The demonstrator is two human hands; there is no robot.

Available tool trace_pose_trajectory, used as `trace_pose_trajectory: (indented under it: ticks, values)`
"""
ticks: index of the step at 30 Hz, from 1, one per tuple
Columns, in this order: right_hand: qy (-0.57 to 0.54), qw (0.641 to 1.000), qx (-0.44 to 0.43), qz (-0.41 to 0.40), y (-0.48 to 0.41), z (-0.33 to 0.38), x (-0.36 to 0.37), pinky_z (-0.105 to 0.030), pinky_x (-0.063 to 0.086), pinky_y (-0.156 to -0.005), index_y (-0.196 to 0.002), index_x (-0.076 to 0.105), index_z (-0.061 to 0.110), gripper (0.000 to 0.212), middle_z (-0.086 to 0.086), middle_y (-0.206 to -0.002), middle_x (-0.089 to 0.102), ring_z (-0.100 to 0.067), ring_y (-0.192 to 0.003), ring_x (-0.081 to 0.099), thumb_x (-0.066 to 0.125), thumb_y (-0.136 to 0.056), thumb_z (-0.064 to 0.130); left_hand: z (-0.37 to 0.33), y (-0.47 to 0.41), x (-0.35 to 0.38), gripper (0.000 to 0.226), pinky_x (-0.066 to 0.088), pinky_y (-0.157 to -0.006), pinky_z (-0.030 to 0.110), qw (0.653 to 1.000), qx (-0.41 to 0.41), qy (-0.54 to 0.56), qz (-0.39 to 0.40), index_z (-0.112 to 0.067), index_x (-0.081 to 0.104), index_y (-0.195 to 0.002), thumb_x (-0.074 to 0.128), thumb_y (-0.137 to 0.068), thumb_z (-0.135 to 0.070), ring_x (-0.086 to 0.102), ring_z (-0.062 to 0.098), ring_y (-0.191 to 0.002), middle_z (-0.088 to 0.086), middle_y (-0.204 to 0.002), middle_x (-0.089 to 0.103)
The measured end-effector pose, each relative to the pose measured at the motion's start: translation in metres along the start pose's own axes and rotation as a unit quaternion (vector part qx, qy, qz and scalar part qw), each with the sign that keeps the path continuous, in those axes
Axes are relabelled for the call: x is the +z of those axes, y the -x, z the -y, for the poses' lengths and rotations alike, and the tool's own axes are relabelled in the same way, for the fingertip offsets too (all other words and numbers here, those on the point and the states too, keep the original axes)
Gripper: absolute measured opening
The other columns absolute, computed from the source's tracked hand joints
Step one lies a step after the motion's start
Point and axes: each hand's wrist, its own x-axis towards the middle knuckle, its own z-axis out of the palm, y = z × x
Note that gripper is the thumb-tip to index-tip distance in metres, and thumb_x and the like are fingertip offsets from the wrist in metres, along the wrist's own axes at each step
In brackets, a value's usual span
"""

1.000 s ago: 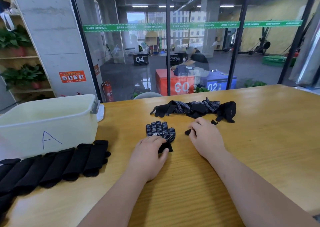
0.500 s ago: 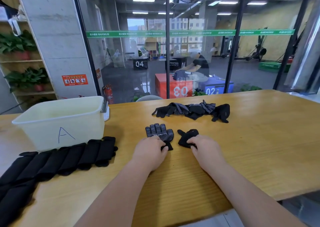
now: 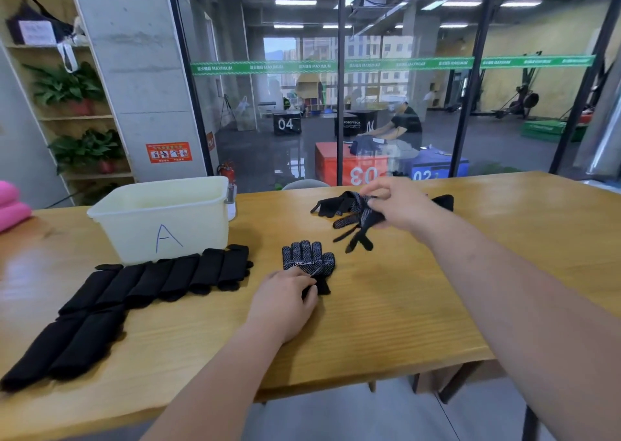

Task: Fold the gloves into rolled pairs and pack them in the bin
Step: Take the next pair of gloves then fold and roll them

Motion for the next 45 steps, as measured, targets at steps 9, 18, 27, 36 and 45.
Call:
trace_pose_trajectory:
  ticks: [9,18,27,36,45]
  values:
    - [-0.172,0.977,0.036,-0.122,-0.014,-0.031,0.008,-0.039,0.065,-0.088,-0.121,0.077,0.020,0.036,-0.008,-0.121,0.073,-0.025,-0.101,0.074,0.072,-0.094,-0.004,-0.002,0.000,0.001,0.039,0.027,-0.122,0.029,1.000,-0.008,-0.003,-0.006,-0.035,0.069,-0.134,0.041,-0.108,-0.043,0.059,0.007,-0.121,-0.018,-0.136,0.062]
    - [0.164,0.973,0.166,-0.001,0.018,-0.109,0.035,-0.038,0.058,-0.088,-0.116,0.068,0.019,0.032,-0.009,-0.111,0.063,-0.027,-0.095,0.066,0.085,-0.089,0.015,-0.004,0.000,-0.001,0.039,0.035,-0.117,0.030,1.000,-0.008,-0.007,0.000,-0.032,0.069,-0.136,0.041,-0.109,-0.041,0.058,0.009,-0.123,-0.017,-0.136,0.062]
    - [0.395,0.912,-0.085,-0.068,0.029,-0.128,0.049,-0.034,0.050,-0.081,-0.113,0.070,0.030,0.022,0.009,-0.109,0.054,-0.018,-0.104,0.058,0.067,-0.094,0.019,-0.001,-0.002,0.008,0.036,0.043,-0.108,0.032,1.000,-0.002,-0.002,-0.021,-0.030,0.070,-0.128,0.044,-0.108,-0.043,0.057,0.010,-0.117,-0.016,-0.126,0.062]
    - [0.431,0.887,-0.165,0.004,0.037,-0.125,0.047,-0.028,0.050,-0.090,-0.119,0.070,0.033,0.022,0.015,-0.117,0.063,-0.010,-0.109,0.057,0.058,-0.104,0.045,-0.002,-0.001,0.005,0.038,0.042,-0.109,0.033,1.000,-0.001,-0.007,-0.011,-0.031,0.067,-0.133,0.041,-0.108,-0.046,0.055,0.009,-0.119,-0.016,-0.130,0.060]
    - [0.060,0.996,-0.067,0.008,0.012,-0.013,-0.014,-0.022,0.056,-0.074,-0.097,0.074,0.023,0.015,0.010,-0.095,0.076,-0.008,-0.079,0.075,0.062,-0.104,0.027,-0.005,0.001,0.002,0.033,0.044,-0.101,0.029,0.999,0.003,-0.007,-0.034,-0.031,0.070,-0.125,0.045,-0.108,-0.044,0.057,0.013,-0.111,-0.014,-0.123,0.062]
